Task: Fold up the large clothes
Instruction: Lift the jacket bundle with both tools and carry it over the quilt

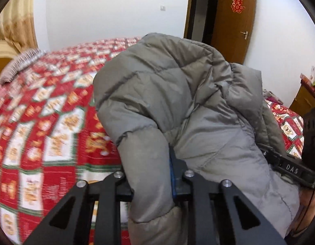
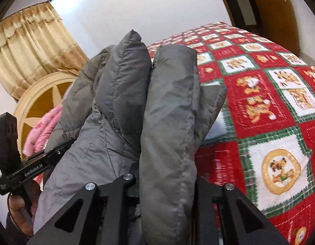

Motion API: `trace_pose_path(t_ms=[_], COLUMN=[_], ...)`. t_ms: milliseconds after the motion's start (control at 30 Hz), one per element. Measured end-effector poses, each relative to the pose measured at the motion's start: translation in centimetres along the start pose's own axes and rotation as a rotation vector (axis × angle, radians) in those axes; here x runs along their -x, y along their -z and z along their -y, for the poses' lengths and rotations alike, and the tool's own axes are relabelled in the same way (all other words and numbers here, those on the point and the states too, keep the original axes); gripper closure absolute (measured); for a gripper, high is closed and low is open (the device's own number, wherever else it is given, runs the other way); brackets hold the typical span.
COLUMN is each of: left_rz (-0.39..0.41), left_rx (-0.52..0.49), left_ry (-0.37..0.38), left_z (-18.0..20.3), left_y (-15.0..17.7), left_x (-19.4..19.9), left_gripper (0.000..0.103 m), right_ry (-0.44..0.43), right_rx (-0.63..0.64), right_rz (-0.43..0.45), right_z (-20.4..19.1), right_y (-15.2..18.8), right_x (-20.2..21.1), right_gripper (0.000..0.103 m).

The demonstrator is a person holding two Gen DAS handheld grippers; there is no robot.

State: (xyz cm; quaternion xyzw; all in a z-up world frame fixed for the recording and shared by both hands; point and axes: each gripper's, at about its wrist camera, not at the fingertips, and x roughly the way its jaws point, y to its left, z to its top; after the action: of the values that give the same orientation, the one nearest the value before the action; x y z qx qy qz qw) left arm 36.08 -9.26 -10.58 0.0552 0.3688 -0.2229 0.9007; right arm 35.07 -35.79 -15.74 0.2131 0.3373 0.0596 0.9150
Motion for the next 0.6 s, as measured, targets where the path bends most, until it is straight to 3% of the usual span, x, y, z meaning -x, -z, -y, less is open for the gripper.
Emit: trace_pose_path(t_ms=[100,300,600], left_rz=[0.021,0.057,0.083], left_rx=[-0.006,0.003,0.109], left_ry=[-0.041,-0.193,-0.303], left_z=[-1.3,-5.7,-13.0], left_y=[0.2,1.2,4.1], left_x=[2.5,6.0,10.6], left_gripper=[0.079,0.080,0.080], right_ry=[-0.039,-0.136,-0.256], right_rx=[0.022,0.088,0.196], right_rz=[0.014,-0.014,-0.089], right_z=[-2.1,-8.9,-19.1], right_y=[-0.5,-0.7,1.0], right_x=[0.3,-2.0,-6.3], right_gripper=[0.086,0.086,0.087])
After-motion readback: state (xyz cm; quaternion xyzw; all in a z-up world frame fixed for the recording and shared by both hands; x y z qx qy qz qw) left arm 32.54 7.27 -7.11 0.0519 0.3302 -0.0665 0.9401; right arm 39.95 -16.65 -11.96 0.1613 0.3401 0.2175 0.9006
